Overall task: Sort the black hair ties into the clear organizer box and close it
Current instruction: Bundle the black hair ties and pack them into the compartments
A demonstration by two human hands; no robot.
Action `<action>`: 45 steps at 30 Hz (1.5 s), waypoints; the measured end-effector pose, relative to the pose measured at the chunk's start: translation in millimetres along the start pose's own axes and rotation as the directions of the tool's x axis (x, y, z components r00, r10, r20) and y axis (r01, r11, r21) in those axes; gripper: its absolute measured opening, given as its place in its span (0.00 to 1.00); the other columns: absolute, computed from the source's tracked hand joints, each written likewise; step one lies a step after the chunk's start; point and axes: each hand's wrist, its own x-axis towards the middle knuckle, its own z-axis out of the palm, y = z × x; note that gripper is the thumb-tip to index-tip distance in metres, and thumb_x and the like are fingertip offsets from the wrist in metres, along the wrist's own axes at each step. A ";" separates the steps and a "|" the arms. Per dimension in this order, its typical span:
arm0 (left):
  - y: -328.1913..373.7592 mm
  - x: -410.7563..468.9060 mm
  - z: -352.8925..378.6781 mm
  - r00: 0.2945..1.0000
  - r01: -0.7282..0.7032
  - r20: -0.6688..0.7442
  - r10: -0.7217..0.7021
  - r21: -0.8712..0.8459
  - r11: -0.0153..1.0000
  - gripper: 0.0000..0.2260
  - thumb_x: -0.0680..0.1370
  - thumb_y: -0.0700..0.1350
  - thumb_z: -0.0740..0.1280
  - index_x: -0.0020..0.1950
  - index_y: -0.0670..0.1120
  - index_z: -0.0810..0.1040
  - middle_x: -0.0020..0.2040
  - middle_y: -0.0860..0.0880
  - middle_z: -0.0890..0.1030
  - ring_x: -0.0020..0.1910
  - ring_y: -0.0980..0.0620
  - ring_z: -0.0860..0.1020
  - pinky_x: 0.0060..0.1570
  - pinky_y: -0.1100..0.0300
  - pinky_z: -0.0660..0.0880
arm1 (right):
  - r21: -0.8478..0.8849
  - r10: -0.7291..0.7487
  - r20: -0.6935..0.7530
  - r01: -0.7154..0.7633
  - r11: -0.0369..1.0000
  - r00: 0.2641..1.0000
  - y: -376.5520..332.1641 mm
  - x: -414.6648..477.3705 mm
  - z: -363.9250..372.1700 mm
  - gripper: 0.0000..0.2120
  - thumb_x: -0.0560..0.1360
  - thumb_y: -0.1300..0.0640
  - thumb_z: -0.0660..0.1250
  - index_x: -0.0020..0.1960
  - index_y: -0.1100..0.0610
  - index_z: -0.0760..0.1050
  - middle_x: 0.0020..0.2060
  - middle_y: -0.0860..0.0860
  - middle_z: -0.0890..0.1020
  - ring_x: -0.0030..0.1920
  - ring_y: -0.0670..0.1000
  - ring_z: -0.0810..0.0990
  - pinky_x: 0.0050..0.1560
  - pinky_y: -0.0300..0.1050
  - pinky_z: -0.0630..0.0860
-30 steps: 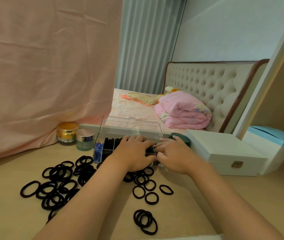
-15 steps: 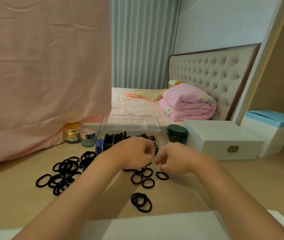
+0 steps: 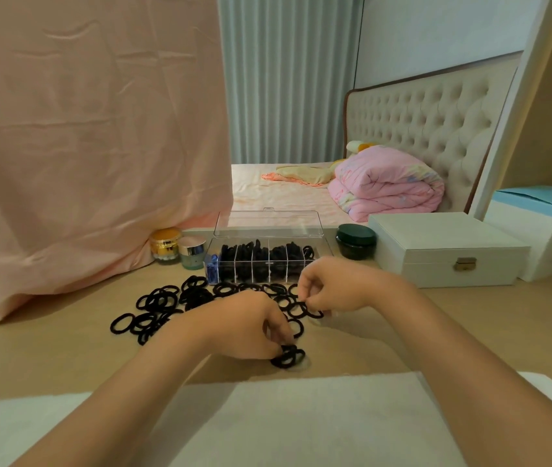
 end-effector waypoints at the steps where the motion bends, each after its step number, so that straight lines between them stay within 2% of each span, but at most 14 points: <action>1: -0.5 1.3 0.0 1.000 -0.008 -0.013 0.008 0.011 1.000 0.08 0.77 0.48 0.72 0.53 0.58 0.85 0.44 0.65 0.78 0.43 0.65 0.76 0.43 0.71 0.70 | 0.053 -0.009 -0.006 0.009 0.999 1.000 0.0 -0.7 -1.8 0.08 0.77 0.63 0.68 0.50 0.51 0.80 0.40 0.48 0.84 0.36 0.44 0.83 0.38 0.43 0.82; 4: -2.0 4.8 0.4 0.999 -0.020 -0.042 0.021 0.035 0.999 0.04 0.76 0.49 0.73 0.49 0.56 0.86 0.44 0.64 0.78 0.43 0.64 0.76 0.43 0.70 0.70 | 0.096 -0.027 -0.027 0.029 0.995 0.999 -0.2 -0.9 -3.0 0.11 0.78 0.64 0.67 0.56 0.51 0.82 0.40 0.49 0.84 0.34 0.42 0.82 0.34 0.42 0.80; 8: -3.3 7.2 -0.8 1.000 -0.007 -0.026 0.009 0.078 0.997 0.05 0.78 0.48 0.70 0.53 0.55 0.81 0.47 0.59 0.79 0.46 0.60 0.78 0.43 0.69 0.71 | 0.050 -0.010 -0.054 0.012 0.999 0.999 -2.2 2.4 3.5 0.11 0.77 0.63 0.68 0.53 0.51 0.86 0.36 0.38 0.81 0.32 0.37 0.79 0.35 0.34 0.75; 11: -10.9 4.6 -9.2 0.998 0.004 -0.057 -0.007 -0.057 0.998 0.03 0.80 0.45 0.67 0.52 0.53 0.78 0.46 0.57 0.82 0.45 0.60 0.80 0.47 0.65 0.77 | -0.085 -0.004 -0.022 0.002 0.996 1.000 -5.1 1.0 8.4 0.10 0.76 0.57 0.72 0.54 0.46 0.86 0.38 0.34 0.80 0.38 0.37 0.78 0.40 0.33 0.72; 14: -17.1 1.8 -16.1 0.997 -0.013 -0.076 -0.008 -0.275 0.961 0.04 0.80 0.42 0.67 0.50 0.51 0.79 0.43 0.54 0.83 0.39 0.61 0.81 0.44 0.64 0.78 | -0.184 0.012 -0.025 -0.017 0.983 1.000 -6.3 0.0 12.1 0.09 0.76 0.54 0.73 0.56 0.46 0.85 0.43 0.37 0.82 0.37 0.36 0.75 0.32 0.28 0.64; 17: -18.2 2.1 -16.2 0.998 -0.025 -0.057 0.003 -0.399 0.916 0.03 0.80 0.41 0.68 0.50 0.48 0.80 0.42 0.51 0.83 0.39 0.58 0.81 0.46 0.62 0.79 | -0.218 0.004 -0.024 -0.009 0.976 1.000 -7.2 0.9 13.0 0.04 0.76 0.52 0.73 0.50 0.49 0.85 0.41 0.40 0.82 0.36 0.38 0.76 0.31 0.29 0.65; 22: -19.3 -0.7 -19.7 0.998 -0.057 -0.057 0.038 -0.386 0.921 0.04 0.79 0.42 0.69 0.51 0.51 0.81 0.47 0.47 0.84 0.41 0.56 0.82 0.45 0.63 0.80 | 0.033 -0.034 -0.047 0.036 0.999 0.998 -2.9 -0.7 0.7 0.02 0.77 0.56 0.71 0.47 0.53 0.83 0.36 0.47 0.85 0.37 0.43 0.83 0.42 0.43 0.81; 27: -25.0 -10.4 -36.2 1.000 -0.029 -0.018 0.025 -0.254 0.967 0.05 0.79 0.44 0.70 0.49 0.55 0.81 0.47 0.49 0.85 0.43 0.53 0.83 0.48 0.61 0.80 | 0.269 -0.076 -0.075 0.093 0.958 0.994 -7.4 -4.0 -9.7 0.12 0.77 0.65 0.66 0.51 0.52 0.84 0.41 0.53 0.87 0.40 0.46 0.85 0.41 0.42 0.81; 30: -27.8 -15.5 -40.5 0.996 0.034 0.086 -0.017 -0.198 0.980 0.06 0.78 0.45 0.71 0.49 0.57 0.83 0.46 0.53 0.85 0.37 0.62 0.80 0.42 0.67 0.76 | 0.327 -0.094 0.026 0.081 0.941 0.995 -15.5 -5.8 -6.4 0.13 0.75 0.69 0.63 0.46 0.55 0.82 0.41 0.56 0.87 0.39 0.46 0.83 0.42 0.43 0.80; 32: -26.9 -13.9 -36.0 0.983 0.071 0.179 -0.045 -0.140 0.988 0.06 0.77 0.45 0.72 0.50 0.57 0.84 0.47 0.56 0.85 0.40 0.64 0.79 0.44 0.68 0.75 | 0.378 -0.091 0.065 0.059 0.924 0.994 -17.7 -5.4 -3.1 0.13 0.74 0.72 0.61 0.45 0.57 0.79 0.38 0.56 0.85 0.37 0.47 0.83 0.40 0.45 0.78; 34: -25.8 -9.6 -29.9 0.972 0.087 0.224 -0.072 -0.059 0.994 0.07 0.76 0.46 0.73 0.53 0.55 0.85 0.48 0.57 0.83 0.46 0.60 0.80 0.51 0.64 0.75 | 0.359 -0.071 0.110 0.027 0.933 0.991 -17.0 -4.3 -0.3 0.12 0.75 0.71 0.63 0.48 0.56 0.78 0.37 0.54 0.83 0.38 0.49 0.84 0.36 0.44 0.76; 38: -25.0 -2.5 -23.3 0.976 0.113 0.180 -0.119 0.040 0.993 0.08 0.77 0.47 0.73 0.55 0.54 0.82 0.43 0.59 0.78 0.43 0.59 0.76 0.43 0.65 0.72 | 0.188 0.020 0.225 -0.063 0.980 0.974 -18.0 -0.8 8.6 0.11 0.78 0.64 0.68 0.55 0.50 0.78 0.39 0.52 0.86 0.36 0.47 0.85 0.31 0.40 0.76; 43: -25.2 -1.2 -18.3 0.986 0.120 0.100 -0.131 0.112 0.986 0.09 0.81 0.47 0.67 0.60 0.52 0.79 0.50 0.56 0.77 0.49 0.54 0.75 0.43 0.64 0.69 | -0.045 0.072 0.083 -0.068 0.997 0.994 -17.5 6.3 17.3 0.10 0.76 0.65 0.68 0.48 0.51 0.83 0.38 0.47 0.86 0.37 0.46 0.86 0.44 0.43 0.83; 45: -25.6 -0.8 -18.1 0.994 0.101 0.030 -0.104 0.074 0.992 0.06 0.82 0.46 0.65 0.58 0.52 0.76 0.51 0.54 0.77 0.50 0.53 0.76 0.46 0.63 0.71 | -0.013 0.068 0.069 -0.068 0.998 0.995 -17.9 3.6 11.8 0.10 0.77 0.65 0.67 0.51 0.55 0.85 0.37 0.47 0.85 0.33 0.42 0.83 0.37 0.37 0.80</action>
